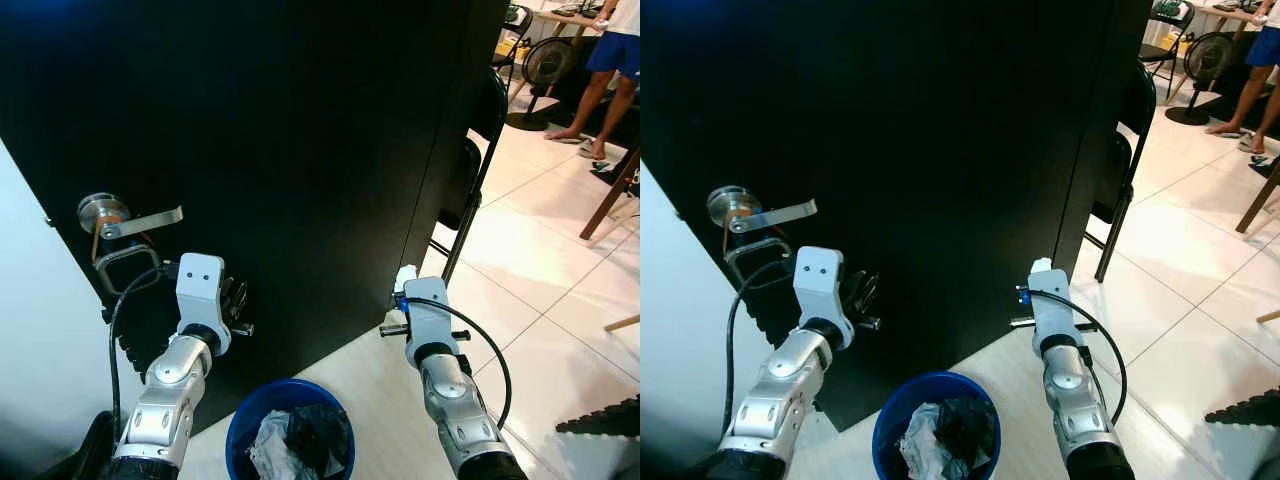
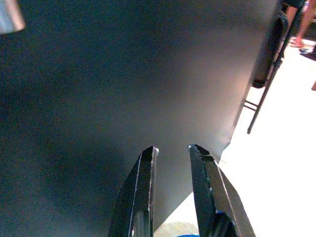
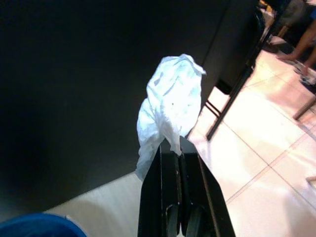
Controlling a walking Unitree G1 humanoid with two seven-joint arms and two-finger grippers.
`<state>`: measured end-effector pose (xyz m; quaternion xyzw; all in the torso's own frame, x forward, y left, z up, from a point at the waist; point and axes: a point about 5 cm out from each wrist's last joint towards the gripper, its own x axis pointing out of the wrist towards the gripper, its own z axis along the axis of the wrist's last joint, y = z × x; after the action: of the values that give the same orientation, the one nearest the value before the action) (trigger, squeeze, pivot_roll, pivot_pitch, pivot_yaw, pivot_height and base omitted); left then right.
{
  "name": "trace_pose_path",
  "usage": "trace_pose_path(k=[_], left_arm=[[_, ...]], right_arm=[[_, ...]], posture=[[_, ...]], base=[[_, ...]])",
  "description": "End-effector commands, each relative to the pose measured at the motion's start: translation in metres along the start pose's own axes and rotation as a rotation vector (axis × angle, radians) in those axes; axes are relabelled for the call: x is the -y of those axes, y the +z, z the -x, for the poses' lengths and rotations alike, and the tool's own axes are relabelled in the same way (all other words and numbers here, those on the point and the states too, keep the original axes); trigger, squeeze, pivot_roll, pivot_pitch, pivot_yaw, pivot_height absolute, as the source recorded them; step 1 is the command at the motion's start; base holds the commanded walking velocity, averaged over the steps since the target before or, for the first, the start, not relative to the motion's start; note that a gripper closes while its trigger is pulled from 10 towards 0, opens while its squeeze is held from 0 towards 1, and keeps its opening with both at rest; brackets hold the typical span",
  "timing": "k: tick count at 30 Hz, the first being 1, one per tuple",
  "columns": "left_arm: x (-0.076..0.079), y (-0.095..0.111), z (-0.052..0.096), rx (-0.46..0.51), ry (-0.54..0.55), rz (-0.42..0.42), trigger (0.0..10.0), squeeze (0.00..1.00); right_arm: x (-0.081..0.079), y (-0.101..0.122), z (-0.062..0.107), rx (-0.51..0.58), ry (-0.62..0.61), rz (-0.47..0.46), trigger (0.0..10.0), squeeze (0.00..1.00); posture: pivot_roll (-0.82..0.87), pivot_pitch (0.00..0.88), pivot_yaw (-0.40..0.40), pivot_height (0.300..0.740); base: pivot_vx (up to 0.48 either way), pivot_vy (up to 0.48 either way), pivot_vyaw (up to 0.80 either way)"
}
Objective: Clean up the room
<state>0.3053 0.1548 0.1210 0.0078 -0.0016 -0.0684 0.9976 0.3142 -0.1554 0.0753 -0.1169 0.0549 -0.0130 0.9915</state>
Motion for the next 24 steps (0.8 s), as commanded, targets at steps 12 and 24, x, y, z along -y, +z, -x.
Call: trace_pose_path(k=[12, 24], left_arm=[[-0.007, -0.025, 0.011, -0.141, -0.165, -0.287, 10.0, 0.0], [-0.024, -0.034, 0.05, -0.189, -0.315, -0.534, 10.0, 0.0]], right_arm=[[-0.048, -0.037, 0.004, -0.245, 0.419, 0.241, 10.0, 0.0], [-0.088, -0.049, 0.008, -0.336, 0.584, 0.373, 10.0, 0.0]], posture=[[0.09, 0.066, -0.063, 0.74], [0.14, 0.251, -0.158, 0.74]], base=[[0.0, 0.0, 0.0], [0.0, 0.0, 0.0]])
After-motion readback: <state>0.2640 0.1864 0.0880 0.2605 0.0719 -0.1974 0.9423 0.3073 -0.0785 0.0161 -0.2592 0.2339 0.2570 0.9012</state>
